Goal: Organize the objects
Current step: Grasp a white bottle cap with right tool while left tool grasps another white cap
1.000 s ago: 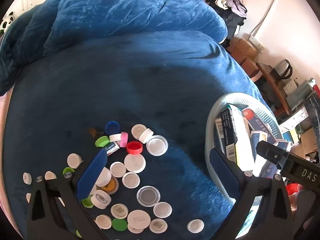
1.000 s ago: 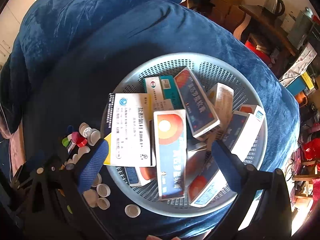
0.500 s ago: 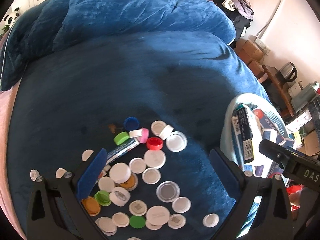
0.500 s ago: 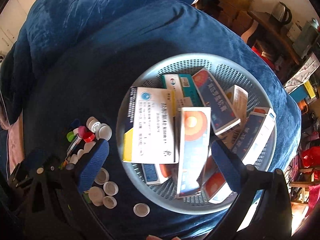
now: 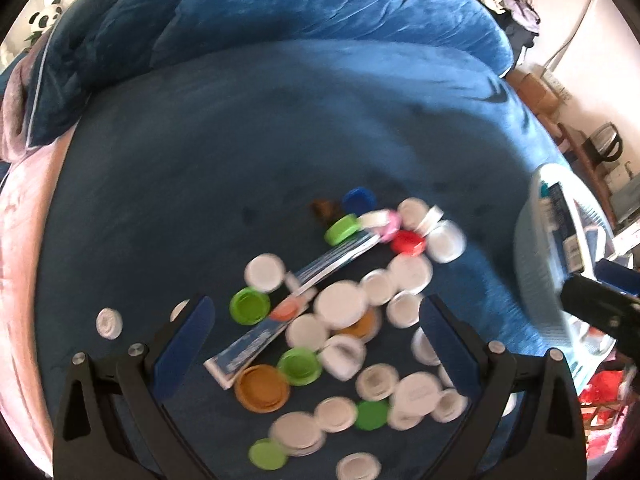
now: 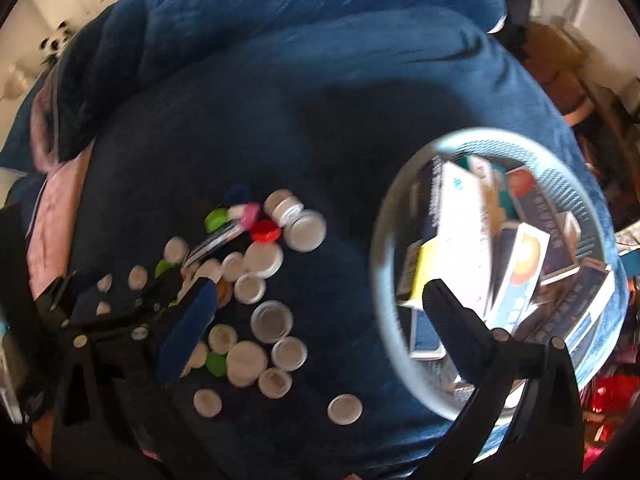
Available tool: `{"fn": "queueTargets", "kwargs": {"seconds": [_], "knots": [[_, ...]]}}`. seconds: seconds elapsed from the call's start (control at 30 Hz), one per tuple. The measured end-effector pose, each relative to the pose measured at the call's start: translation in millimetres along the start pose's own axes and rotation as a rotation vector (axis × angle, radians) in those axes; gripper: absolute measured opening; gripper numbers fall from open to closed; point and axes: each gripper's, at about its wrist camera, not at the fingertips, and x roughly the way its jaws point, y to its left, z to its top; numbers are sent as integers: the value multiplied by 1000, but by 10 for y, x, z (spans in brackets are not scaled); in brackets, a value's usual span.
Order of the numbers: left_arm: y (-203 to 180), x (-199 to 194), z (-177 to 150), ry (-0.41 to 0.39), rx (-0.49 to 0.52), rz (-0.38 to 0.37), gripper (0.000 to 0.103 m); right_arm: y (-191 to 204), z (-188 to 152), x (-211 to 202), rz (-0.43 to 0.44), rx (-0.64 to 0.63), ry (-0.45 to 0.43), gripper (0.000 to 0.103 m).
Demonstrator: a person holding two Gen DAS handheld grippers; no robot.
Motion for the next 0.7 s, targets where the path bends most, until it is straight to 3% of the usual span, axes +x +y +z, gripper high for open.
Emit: {"fn": "queueTargets", "kwargs": {"seconds": [0.2,0.33,0.57,0.7], "knots": [[277,-48,-312,7,-1,16,103,89,-335,5,74,-3,64,103],[496,-119,-556,-3,-42,27,103,75,-774,173,122,61,97,99],[584,-214,-1008,0,-130,-9,103,-51,-1305,522,-40,101,133,87],[451,-248,-1171,-1,-129,-31,102,-122,-1290,631,-105,103,125,69]]}}
